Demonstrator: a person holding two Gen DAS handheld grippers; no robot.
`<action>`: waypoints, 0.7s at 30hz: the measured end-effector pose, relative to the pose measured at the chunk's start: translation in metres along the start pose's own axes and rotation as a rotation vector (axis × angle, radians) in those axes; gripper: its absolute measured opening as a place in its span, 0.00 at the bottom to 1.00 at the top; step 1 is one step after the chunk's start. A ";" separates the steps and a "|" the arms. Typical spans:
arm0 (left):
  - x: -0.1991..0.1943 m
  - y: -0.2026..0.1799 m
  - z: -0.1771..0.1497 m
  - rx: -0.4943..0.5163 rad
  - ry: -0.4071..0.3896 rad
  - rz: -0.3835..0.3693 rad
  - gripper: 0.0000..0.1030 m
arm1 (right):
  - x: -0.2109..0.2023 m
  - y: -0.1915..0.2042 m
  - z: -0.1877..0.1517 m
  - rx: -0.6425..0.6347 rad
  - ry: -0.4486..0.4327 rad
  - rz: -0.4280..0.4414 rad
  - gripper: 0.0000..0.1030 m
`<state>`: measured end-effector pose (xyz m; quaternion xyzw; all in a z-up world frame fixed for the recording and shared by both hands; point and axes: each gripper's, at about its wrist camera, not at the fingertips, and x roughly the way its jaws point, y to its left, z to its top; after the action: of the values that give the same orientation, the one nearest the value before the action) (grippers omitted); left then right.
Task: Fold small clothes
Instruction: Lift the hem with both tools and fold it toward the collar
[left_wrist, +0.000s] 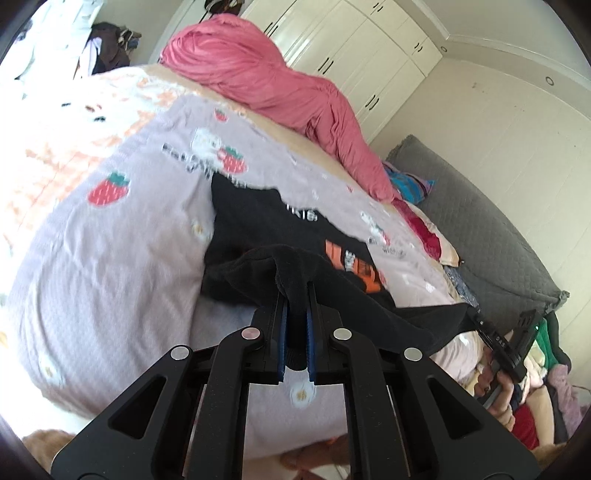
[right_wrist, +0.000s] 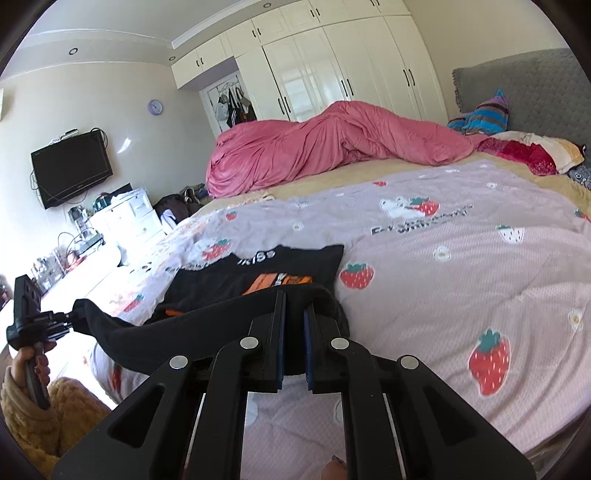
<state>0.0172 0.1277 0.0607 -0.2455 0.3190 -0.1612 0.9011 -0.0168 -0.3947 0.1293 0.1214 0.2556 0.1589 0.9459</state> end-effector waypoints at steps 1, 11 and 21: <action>0.000 -0.001 0.003 0.002 -0.005 0.004 0.02 | 0.002 -0.001 0.003 0.002 -0.002 0.001 0.07; 0.019 -0.010 0.035 0.039 -0.056 0.050 0.02 | 0.025 -0.006 0.026 -0.008 -0.016 -0.017 0.07; 0.041 -0.009 0.066 0.054 -0.079 0.086 0.02 | 0.058 -0.011 0.051 0.009 -0.017 -0.024 0.07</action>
<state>0.0901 0.1242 0.0902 -0.2136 0.2890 -0.1212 0.9253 0.0604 -0.3913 0.1429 0.1240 0.2498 0.1451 0.9493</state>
